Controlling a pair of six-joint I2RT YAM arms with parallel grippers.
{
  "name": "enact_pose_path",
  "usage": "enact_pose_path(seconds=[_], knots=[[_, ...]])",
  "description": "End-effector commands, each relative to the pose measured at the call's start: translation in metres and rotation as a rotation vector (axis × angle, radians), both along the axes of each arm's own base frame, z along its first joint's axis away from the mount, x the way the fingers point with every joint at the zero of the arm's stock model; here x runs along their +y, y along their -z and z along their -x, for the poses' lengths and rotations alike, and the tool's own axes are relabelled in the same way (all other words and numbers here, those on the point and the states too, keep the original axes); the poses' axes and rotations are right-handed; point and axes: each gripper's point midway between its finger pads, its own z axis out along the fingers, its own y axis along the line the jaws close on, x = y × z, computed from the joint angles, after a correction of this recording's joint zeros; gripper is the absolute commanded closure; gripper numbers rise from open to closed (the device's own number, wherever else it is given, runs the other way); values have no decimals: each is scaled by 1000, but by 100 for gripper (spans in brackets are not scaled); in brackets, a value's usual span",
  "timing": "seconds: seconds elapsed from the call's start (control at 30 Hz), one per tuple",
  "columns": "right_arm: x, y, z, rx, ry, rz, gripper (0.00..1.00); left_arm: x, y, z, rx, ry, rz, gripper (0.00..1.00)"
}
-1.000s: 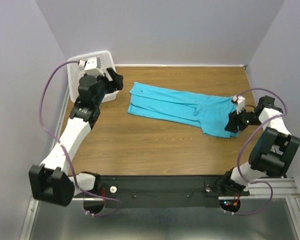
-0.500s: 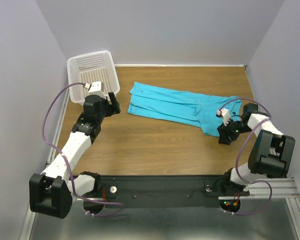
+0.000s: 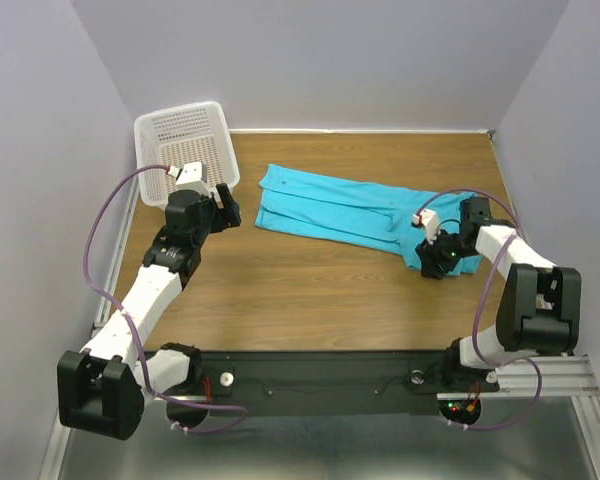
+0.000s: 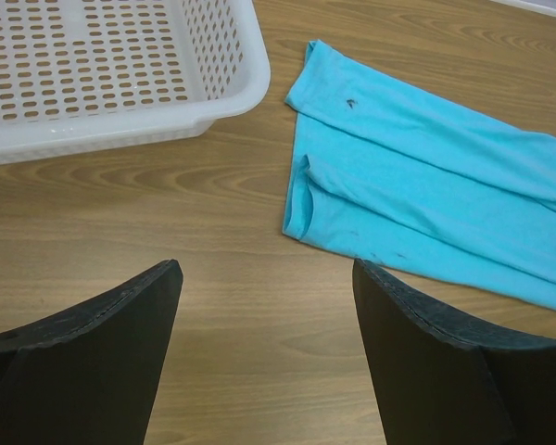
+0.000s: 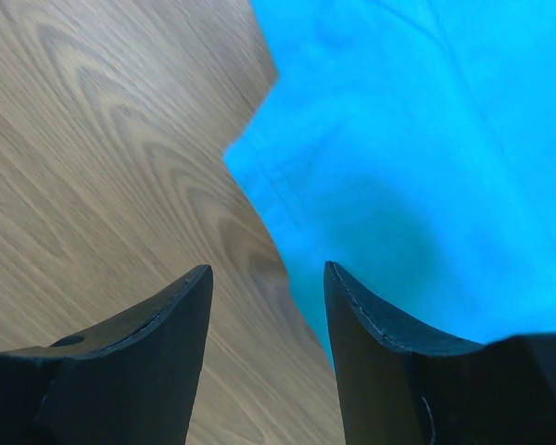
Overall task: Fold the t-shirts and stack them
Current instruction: Fold the tshirt
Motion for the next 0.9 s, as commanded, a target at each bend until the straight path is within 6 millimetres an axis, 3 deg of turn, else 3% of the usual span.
enact_pose_path(seconds=[0.0,0.37,0.53,0.67,0.77,0.87], knots=[[16,-7,-17,-47,-1,4,43,-3,-9,-2,-42,16,16,14],[31,7,-30,-35,15,77,55,-4,-8,0,-38,18,23,14],[32,9,-34,-35,32,93,71,-5,-8,0,-38,21,23,14],[31,7,-36,-38,52,97,92,-5,-8,0,-38,21,23,14],[32,0,-40,-54,68,91,99,-5,-8,1,-38,22,24,14],[31,-14,-46,-99,76,92,99,-5,-9,1,-41,23,23,14]])
